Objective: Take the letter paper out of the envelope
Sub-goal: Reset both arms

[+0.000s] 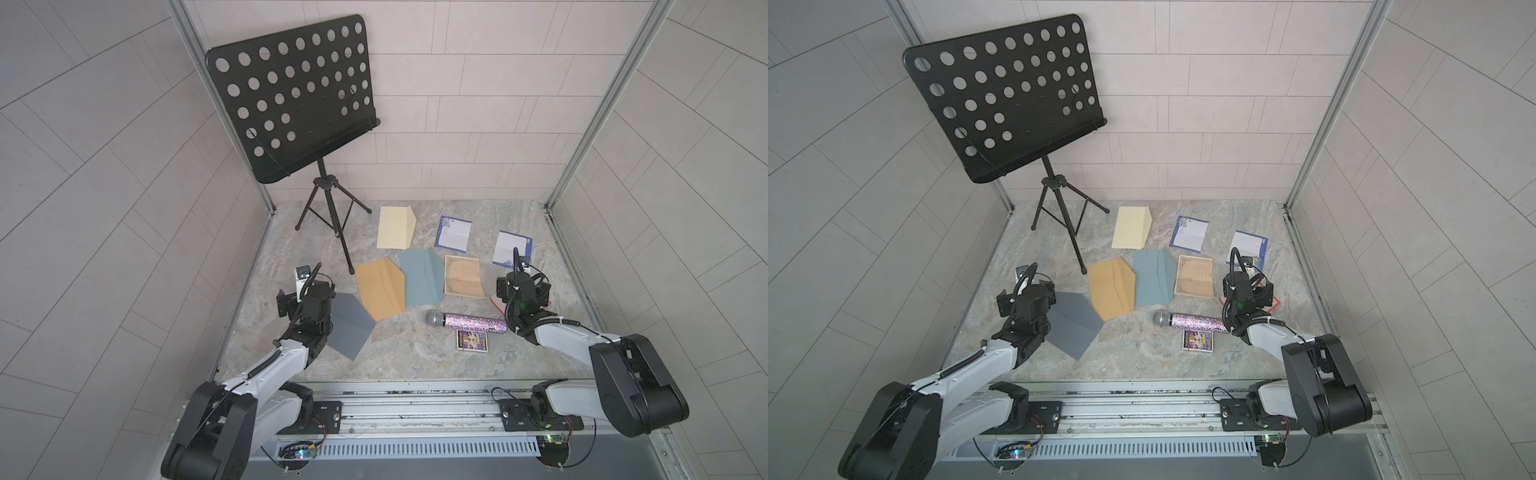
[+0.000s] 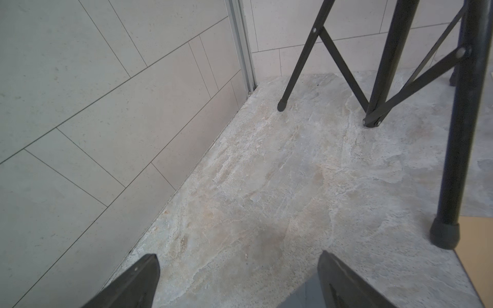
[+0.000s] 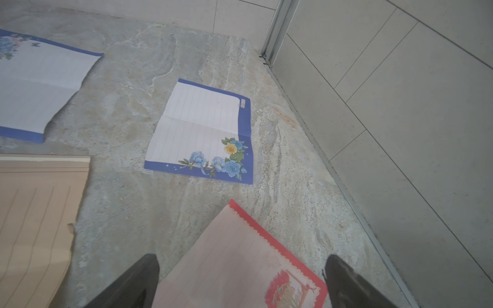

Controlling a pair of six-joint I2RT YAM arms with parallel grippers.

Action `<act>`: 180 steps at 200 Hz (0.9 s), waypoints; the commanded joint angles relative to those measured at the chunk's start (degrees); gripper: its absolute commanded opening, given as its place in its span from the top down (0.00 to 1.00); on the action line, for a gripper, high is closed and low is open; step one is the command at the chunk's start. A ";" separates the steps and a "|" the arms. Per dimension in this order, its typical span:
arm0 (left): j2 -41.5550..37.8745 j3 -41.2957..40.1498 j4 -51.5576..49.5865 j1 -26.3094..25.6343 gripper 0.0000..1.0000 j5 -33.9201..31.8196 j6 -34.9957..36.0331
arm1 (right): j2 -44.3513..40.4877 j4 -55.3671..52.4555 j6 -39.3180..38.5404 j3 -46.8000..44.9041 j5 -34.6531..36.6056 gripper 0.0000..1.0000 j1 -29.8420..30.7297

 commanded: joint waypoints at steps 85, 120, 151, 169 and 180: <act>22.69 8.94 17.17 7.09 0.00 8.70 1.03 | 6.64 21.53 -4.85 -2.85 -11.40 0.00 -3.95; 23.05 3.90 24.93 7.44 0.00 13.26 1.96 | 8.88 28.49 -6.23 -5.42 -14.51 0.00 -4.07; 26.26 0.60 36.68 7.40 0.00 12.89 2.98 | 11.55 31.30 -5.70 -5.70 -13.22 0.00 -4.19; 24.18 3.28 27.96 8.04 0.00 13.68 1.90 | 11.66 33.11 -5.65 -6.37 -13.12 0.00 -4.32; 25.82 4.19 28.75 8.24 0.00 12.78 1.26 | 11.78 34.33 -5.54 -7.00 -13.02 0.00 -4.32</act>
